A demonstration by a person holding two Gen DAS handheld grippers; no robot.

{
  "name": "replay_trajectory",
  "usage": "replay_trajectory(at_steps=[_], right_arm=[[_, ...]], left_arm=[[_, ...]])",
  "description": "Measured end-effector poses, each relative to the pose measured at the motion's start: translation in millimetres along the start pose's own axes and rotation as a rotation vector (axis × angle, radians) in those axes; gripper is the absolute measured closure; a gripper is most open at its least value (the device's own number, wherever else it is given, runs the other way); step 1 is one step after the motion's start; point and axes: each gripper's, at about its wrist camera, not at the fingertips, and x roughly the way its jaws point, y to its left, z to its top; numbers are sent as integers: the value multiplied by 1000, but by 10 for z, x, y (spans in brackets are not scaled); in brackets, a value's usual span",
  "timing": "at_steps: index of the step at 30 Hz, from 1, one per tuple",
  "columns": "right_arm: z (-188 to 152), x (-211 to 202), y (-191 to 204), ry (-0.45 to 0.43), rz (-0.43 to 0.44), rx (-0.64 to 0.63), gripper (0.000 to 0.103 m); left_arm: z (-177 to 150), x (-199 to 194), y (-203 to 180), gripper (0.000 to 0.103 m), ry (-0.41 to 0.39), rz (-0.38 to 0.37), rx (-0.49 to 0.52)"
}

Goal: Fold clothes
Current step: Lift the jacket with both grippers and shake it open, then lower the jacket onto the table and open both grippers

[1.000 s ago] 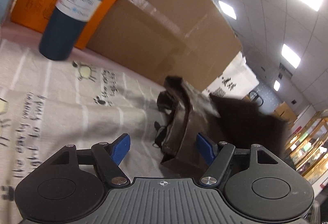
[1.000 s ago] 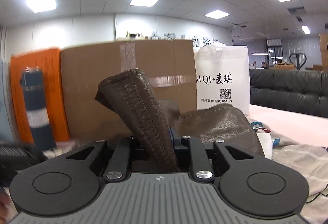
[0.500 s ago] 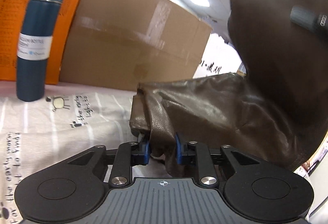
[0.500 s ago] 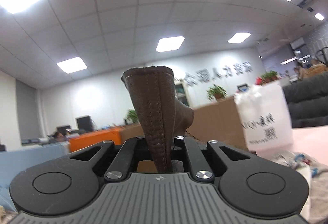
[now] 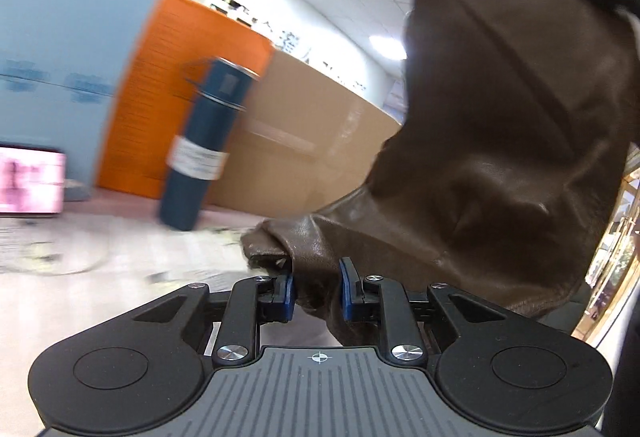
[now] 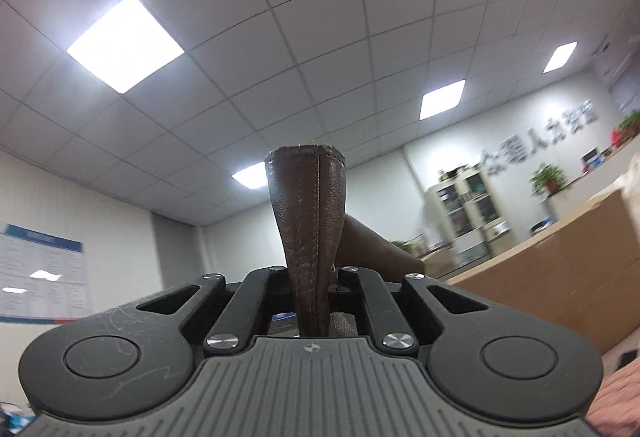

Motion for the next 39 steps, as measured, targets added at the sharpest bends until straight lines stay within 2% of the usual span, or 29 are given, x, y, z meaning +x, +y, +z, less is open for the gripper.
replay_trajectory(at_steps=[4,8,12,14,15,18,25,28,30,32,34,35,36,37,39], right_arm=[[-240,239,413,57,114,102,98],[-418,389,839,60,190,171,99],[-501,380,979,57,186,250,99],[-561,334,975,81,148,263,99],[-592,300,917,98,120,253,99],[-812,214,691,220,11,245,99],[-1230,-61,-80,461,-234,143,98],[-1402,-183,-426,560,-337,91,96],[-1465,-231,-537,598,-348,47,94],[-1527,-279,-648,637,-359,2,88],[-1479,-334,-714,649,-394,-39,58],[-1455,-361,-747,655,-411,-60,48],[-1431,-389,-780,661,-429,-80,31],[-1408,-416,-813,667,-446,-101,25],[-1360,-471,-879,679,-481,-143,23]], left_arm=[[49,-718,343,84,-80,94,-30],[129,-1419,538,84,-172,224,-6],[238,-2047,604,84,-262,372,75],[249,-2239,582,84,-257,425,142],[232,-2294,570,84,-242,444,174],[80,-2405,573,84,-159,461,211],[-338,-2351,614,83,90,410,233],[-457,-2169,656,83,158,414,222],[-461,-2055,627,81,183,421,247],[-515,-2035,591,77,204,442,263],[-535,-2056,584,66,213,459,272],[-518,-2074,591,52,212,471,271],[-499,-2093,600,37,211,484,269],[-461,-2115,616,32,210,500,267],[-346,-2147,651,28,202,569,308]])
